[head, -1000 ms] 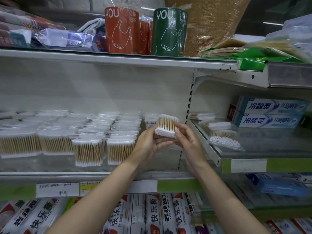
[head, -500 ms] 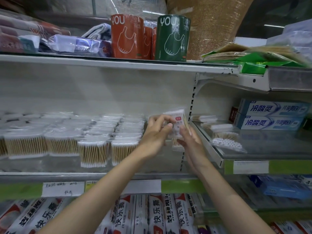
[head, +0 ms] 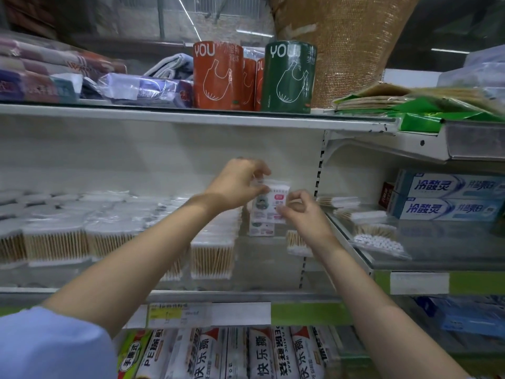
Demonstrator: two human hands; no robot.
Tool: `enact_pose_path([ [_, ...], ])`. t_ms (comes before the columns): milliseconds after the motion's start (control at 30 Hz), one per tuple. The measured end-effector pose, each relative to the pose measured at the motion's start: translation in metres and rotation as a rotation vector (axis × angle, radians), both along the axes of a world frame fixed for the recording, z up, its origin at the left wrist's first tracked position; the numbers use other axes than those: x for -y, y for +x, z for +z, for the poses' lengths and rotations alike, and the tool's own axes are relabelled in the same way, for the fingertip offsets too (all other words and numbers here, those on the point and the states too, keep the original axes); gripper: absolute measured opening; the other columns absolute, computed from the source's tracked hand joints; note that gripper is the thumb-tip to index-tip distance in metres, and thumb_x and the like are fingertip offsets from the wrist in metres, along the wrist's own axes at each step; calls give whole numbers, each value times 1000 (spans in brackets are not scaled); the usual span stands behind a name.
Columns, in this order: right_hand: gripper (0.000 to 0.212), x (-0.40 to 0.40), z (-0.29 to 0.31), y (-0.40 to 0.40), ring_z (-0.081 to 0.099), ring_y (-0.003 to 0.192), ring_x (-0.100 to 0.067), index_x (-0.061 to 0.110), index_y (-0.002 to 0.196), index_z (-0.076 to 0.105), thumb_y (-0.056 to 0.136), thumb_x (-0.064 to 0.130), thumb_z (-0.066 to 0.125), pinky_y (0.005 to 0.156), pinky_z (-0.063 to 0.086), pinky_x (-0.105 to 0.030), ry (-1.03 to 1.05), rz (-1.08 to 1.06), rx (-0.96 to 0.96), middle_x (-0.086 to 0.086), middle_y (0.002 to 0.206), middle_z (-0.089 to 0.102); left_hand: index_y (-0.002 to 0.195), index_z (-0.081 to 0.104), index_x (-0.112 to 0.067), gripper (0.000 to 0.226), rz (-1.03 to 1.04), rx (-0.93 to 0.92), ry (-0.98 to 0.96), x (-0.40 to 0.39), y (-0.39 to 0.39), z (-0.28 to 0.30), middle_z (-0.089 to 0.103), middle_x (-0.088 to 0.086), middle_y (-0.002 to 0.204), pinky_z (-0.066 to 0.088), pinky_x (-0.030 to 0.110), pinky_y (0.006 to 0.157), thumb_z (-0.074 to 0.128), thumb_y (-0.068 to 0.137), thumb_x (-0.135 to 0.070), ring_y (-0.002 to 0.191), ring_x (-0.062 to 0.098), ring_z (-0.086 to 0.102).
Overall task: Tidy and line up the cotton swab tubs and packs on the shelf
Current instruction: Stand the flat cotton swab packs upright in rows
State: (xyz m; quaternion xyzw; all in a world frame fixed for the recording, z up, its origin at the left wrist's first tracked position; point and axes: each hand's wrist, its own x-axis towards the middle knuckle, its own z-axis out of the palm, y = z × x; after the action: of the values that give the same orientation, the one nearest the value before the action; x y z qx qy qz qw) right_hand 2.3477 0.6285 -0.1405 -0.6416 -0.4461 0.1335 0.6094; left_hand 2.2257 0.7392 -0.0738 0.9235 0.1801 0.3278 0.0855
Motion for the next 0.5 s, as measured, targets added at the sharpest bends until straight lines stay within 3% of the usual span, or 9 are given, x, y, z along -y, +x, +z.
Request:
enact_pose_path([
  [100, 13, -18, -8, 10, 66, 87, -17, 19, 88, 57, 83, 16, 69, 78, 54, -32, -156, -91, 125, -1, 94, 69, 97, 68, -18, 17, 79, -110, 75, -7, 10, -4, 67, 1, 100, 47, 30, 81, 70, 82, -25, 95, 19, 58],
  [167, 11, -28, -14, 15, 66, 89, -21, 18, 91, 64, 81, 19, 70, 82, 53, -39, -259, -165, 212, -3, 95, 71, 95, 68, -19, 14, 123, -184, 112, -9, 17, -10, 66, 1, 100, 48, 30, 78, 69, 82, -26, 94, 20, 59],
  [267, 10, -40, -20, 21, 66, 89, -24, 18, 88, 70, 80, 23, 71, 83, 53, -40, -372, -268, 286, -6, 94, 73, 97, 68, -20, 17, 167, -244, 136, -12, 26, -18, 66, 3, 104, 45, 29, 75, 69, 82, -27, 94, 22, 58],
  [400, 6, -48, -28, 21, 64, 92, -24, 24, 81, 68, 83, 30, 68, 83, 47, -32, -483, -326, 410, -4, 92, 72, 104, 66, -18, 21, 191, -301, 159, -20, 31, -30, 63, 4, 108, 36, 29, 83, 68, 85, -26, 104, 23, 53],
  [500, 14, -49, -32, 21, 59, 105, -26, 23, 92, 70, 86, 34, 63, 90, 41, -34, -539, -384, 546, -5, 101, 70, 112, 64, -21, 26, 217, -402, 178, -26, 36, -39, 63, 3, 115, 34, 33, 91, 65, 86, -26, 114, 23, 48],
])
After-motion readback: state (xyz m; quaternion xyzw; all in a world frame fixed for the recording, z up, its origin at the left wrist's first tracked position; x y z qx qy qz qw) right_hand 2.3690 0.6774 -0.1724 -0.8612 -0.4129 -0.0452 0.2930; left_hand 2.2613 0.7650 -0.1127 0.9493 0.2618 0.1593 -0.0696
